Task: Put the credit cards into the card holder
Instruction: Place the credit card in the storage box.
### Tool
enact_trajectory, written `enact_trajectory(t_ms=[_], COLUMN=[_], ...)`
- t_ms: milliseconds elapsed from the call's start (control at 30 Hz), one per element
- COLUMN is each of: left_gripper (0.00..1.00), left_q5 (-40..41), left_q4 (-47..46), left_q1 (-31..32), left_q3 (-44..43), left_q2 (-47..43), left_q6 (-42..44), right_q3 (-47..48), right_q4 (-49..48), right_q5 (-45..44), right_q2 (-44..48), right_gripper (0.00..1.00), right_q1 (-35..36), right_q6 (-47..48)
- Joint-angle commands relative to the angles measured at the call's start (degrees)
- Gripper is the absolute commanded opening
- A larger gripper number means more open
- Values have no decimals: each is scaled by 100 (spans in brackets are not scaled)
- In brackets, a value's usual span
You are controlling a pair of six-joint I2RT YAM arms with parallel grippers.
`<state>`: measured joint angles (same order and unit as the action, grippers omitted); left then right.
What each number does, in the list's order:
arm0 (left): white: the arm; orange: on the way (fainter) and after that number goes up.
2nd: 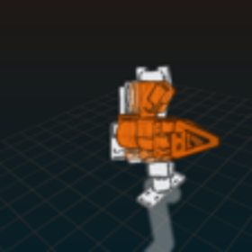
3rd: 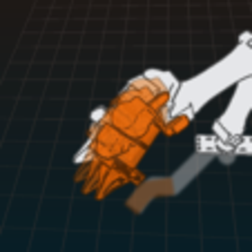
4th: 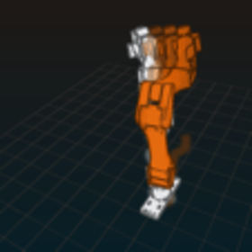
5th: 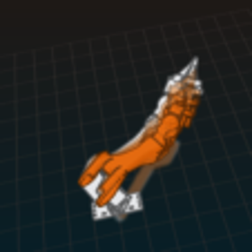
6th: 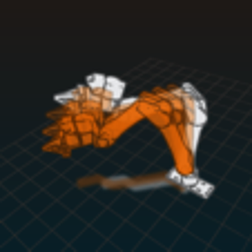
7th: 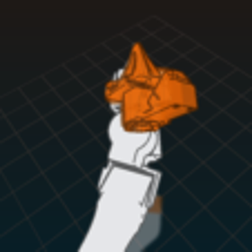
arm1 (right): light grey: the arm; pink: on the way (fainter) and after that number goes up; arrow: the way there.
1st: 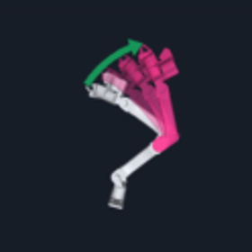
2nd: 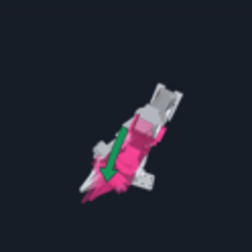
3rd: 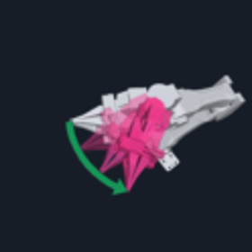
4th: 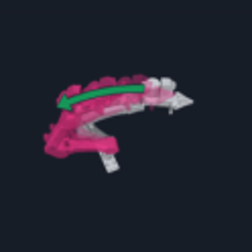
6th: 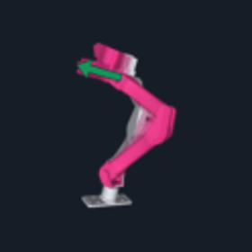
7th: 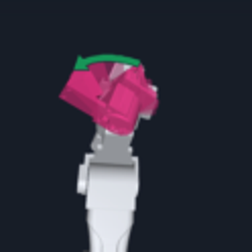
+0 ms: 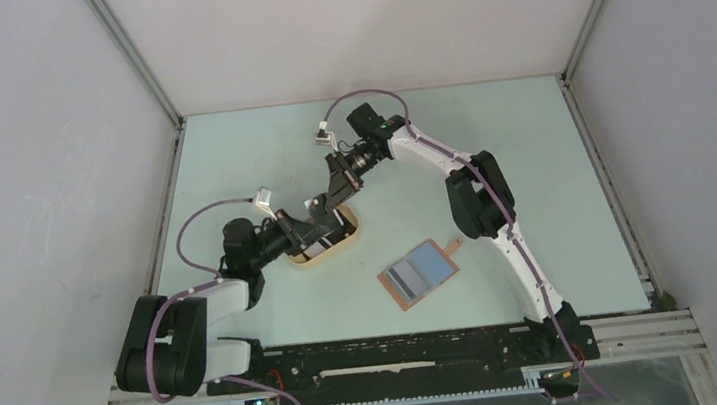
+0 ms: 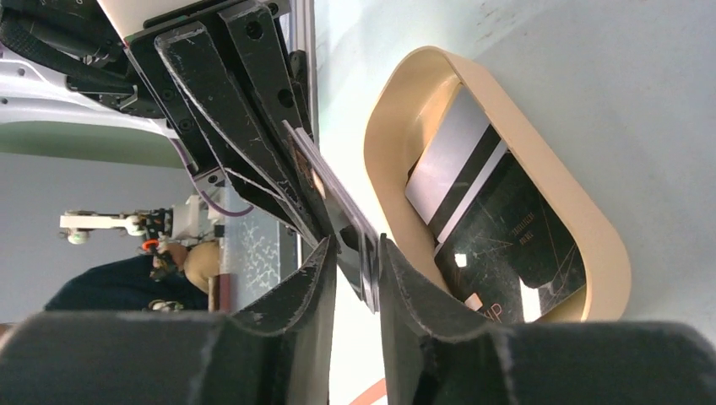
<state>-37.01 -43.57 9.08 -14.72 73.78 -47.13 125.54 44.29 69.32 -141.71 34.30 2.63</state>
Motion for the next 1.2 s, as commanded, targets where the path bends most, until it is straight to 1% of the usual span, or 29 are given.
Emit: enact_trajectory(t_ms=[0, 100, 267, 367, 433, 500, 600, 767, 833, 900, 967, 1033, 1067, 1133, 1167], left_gripper=[0, 0, 0, 0, 0, 0, 1, 6, 8, 20, 32, 45, 53, 62, 65], left_q5=[-88, -95, -189, -307, -376, -482, -674, -918, -905, -783, -650, -424, -305, -47, 56], left_q4=[4, 78, 95, 48, -74, -250, -657, -1302, -1357, -1358, -1171, -666, -316, 318, 542], left_q1=[-220, -307, -322, -320, -325, -333, -331, -377, -393, -398, -398, -398, -391, -357, -347], left_q3=[-242, -201, -205, -218, -196, -175, -117, -27, -13, 2, 0, -27, -58, -144, -179], left_q2=[68, 64, 49, 56, 78, 126, 235, 446, 500, 508, 427, 179, 42, -242, -368], left_q6=[-24, 0, 65, 78, 20, -76, -280, -577, -593, -589, -483, -261, -111, 172, 260], right_q3=[292, 428, 419, 387, 384, 384, 371, 251, 212, 156, 90, 13, -24, -70, -73], right_q4=[-225, -195, -246, -349, -396, -433, -519, -651, -676, -669, -670, -659, -659, -668, -665], right_q5=[524, 602, 658, 776, 815, 857, 900, 1138, 1242, 1217, 1057, 841, 738, 588, 512], right_q2=[-145, -294, -347, -366, -375, -389, -393, -358, -332, -288, -198, -106, -53, 5, 24], right_gripper=[37, 44, 53, 54, 53, 49, 32, 16, 6, 0, 0, 0, 0, 0, 0], right_q1=[24, 24, 15, 38, 75, 116, 133, 87, 85, 85, 85, 85, 85, 90, 98], right_q6=[-394, -446, -465, -550, -569, -602, -732, -825, -792, -743, -720, -700, -690, -721, -745])
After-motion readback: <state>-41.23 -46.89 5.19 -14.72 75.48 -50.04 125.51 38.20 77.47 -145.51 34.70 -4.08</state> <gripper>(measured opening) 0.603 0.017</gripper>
